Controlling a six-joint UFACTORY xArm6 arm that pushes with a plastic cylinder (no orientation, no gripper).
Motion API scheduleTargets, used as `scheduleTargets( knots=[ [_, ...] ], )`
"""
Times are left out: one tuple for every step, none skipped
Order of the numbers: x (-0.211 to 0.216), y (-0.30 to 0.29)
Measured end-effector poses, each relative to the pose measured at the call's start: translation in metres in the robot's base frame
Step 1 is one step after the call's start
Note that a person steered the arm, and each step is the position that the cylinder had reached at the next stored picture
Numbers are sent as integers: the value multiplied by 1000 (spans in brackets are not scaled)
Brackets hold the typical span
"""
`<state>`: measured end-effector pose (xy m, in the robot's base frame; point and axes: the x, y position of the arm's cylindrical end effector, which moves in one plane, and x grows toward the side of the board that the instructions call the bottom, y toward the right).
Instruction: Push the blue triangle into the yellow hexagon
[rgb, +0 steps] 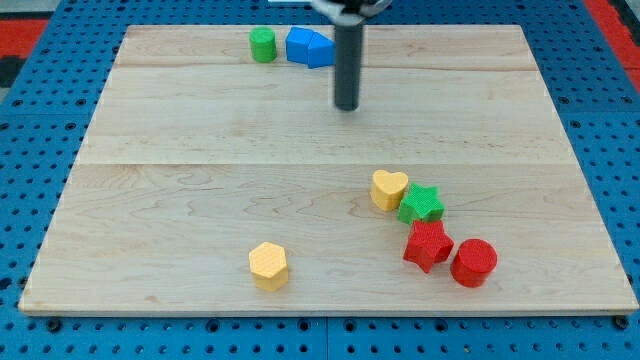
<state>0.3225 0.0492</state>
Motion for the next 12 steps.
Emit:
scheduleTargets(
  knots=[
    [-58, 35],
    [-97, 13],
    [-101, -38],
    [-48, -52],
    [-24, -72],
    [-47, -58],
    [-45, -111],
    [3, -114],
    [41, -114],
    [27, -116],
    [32, -152],
    [78, -159]
  ],
)
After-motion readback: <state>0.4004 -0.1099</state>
